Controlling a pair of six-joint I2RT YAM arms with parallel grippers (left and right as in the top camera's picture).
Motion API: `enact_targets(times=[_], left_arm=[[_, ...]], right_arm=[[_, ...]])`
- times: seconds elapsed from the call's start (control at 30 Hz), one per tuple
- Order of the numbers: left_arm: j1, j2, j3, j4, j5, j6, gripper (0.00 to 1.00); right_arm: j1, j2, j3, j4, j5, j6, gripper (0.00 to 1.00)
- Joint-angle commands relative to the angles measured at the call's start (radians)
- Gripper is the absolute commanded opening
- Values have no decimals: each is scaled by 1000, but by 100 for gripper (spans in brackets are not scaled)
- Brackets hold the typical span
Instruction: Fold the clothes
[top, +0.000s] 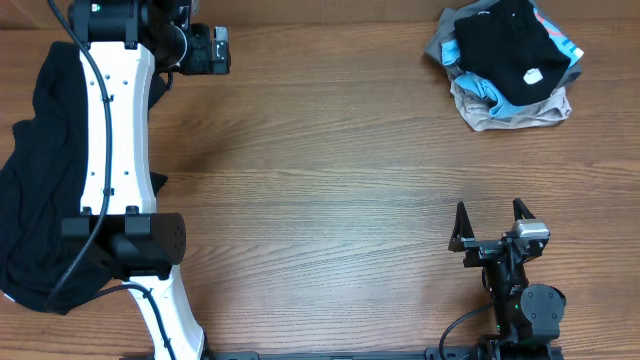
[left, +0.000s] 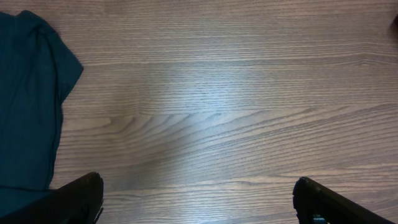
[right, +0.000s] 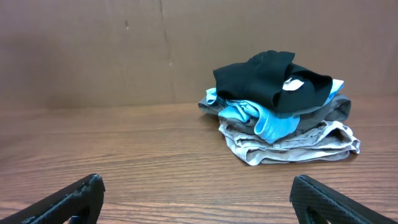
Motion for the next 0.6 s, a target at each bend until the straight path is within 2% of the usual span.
enact_targets(times=[0.0, 0.13, 0.2, 0.47, 0.57], left_arm=[[-2, -55, -1, 0, -3, 16, 100], [-2, -157, -27, 23, -37, 28, 100], [5, -254, -116, 91, -40, 27, 100], [25, -803, -864, 711, -64, 11, 100], [25, -988, -1116, 870, -92, 16, 100]], right_arm=[[6, -11, -6, 5, 13, 0, 100], [6, -11, -6, 5, 13, 0, 100], [6, -11, -6, 4, 13, 0, 100], [6, -11, -6, 5, 13, 0, 100], [6, -11, -6, 4, 13, 0, 100]])
